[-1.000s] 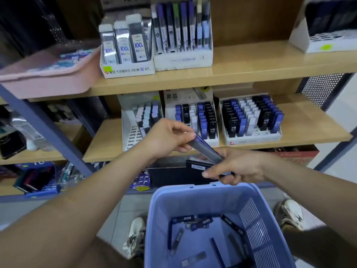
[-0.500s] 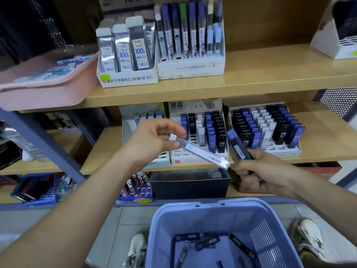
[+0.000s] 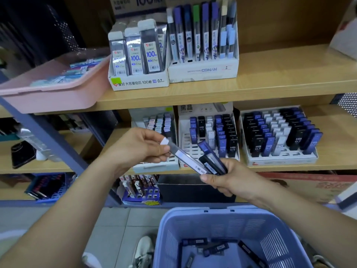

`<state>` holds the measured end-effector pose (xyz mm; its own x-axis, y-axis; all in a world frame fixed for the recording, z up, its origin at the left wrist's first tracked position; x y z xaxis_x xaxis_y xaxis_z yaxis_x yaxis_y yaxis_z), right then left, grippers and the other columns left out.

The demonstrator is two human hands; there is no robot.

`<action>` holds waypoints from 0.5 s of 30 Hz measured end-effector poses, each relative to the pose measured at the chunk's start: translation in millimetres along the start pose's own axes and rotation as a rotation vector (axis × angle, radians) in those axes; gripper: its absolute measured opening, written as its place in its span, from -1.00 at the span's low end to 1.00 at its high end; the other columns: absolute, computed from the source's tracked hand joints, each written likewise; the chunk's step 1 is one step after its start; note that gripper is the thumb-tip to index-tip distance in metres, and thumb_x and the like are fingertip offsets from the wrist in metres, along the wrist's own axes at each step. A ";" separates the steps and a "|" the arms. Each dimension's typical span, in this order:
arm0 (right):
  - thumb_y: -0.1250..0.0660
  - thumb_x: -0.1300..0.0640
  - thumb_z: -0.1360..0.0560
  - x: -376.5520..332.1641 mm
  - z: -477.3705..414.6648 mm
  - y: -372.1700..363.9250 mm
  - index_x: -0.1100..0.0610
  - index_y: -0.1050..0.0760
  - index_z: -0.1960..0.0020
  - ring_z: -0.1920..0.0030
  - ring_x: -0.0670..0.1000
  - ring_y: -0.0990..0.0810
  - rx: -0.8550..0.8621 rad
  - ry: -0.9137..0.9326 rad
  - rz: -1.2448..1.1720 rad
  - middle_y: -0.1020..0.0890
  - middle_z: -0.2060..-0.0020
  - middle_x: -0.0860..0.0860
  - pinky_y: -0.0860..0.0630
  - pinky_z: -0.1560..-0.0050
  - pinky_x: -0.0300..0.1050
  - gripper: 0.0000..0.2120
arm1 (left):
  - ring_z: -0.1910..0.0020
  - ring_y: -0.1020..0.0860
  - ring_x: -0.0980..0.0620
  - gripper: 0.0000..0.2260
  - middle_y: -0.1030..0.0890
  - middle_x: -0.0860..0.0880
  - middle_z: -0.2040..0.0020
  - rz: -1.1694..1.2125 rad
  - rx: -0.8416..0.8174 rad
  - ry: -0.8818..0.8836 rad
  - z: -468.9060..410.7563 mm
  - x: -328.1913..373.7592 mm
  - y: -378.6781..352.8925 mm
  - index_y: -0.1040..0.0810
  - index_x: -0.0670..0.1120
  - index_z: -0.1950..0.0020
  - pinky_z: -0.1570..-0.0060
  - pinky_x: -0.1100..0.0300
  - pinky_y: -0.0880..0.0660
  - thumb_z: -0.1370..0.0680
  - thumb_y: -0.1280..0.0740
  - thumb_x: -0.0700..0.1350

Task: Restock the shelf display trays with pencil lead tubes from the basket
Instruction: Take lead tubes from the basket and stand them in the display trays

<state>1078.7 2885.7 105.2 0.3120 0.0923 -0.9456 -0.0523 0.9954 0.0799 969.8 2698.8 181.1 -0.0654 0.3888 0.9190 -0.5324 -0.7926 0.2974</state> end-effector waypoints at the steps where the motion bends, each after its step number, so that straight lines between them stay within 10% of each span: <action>1: -0.45 0.17 -0.49 -0.2 -3.1 -6.6 0.07 -0.51 0.15 0.49 -0.06 -0.28 -0.016 -0.003 0.009 -0.42 0.52 -0.05 -0.20 0.46 -0.21 -0.88 | 0.29 -0.65 0.05 -0.89 -0.69 -0.17 0.22 -0.011 -0.001 0.000 2.3 -1.8 6.0 -0.63 -0.22 0.04 0.26 0.32 -0.60 -0.44 -0.42 -0.28; 15: -0.33 0.16 -0.56 11.0 -44.5 -35.4 0.11 -0.52 -0.07 0.50 -0.05 -0.30 0.034 -0.176 -0.211 -0.42 0.41 0.02 -0.21 0.51 -0.24 -0.90 | 0.23 -0.64 0.00 -0.92 -0.67 -0.04 0.25 -0.660 0.633 -0.215 -7.1 -29.9 104.9 -0.65 -0.11 0.03 0.07 0.00 -0.60 -0.52 -0.39 -0.15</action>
<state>1041.7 2850.4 77.9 0.4730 -0.1170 -0.8733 0.0626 0.9931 -0.0991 909.9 2607.4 183.0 0.2769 0.8058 0.5234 0.1556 -0.5751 0.8031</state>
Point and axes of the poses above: each hand's wrist, its own z-axis away from the middle knuckle, its own y-axis out of the back of the hand, x = y × z, the point moved 4 cm from there along -z, towards the middle knuckle
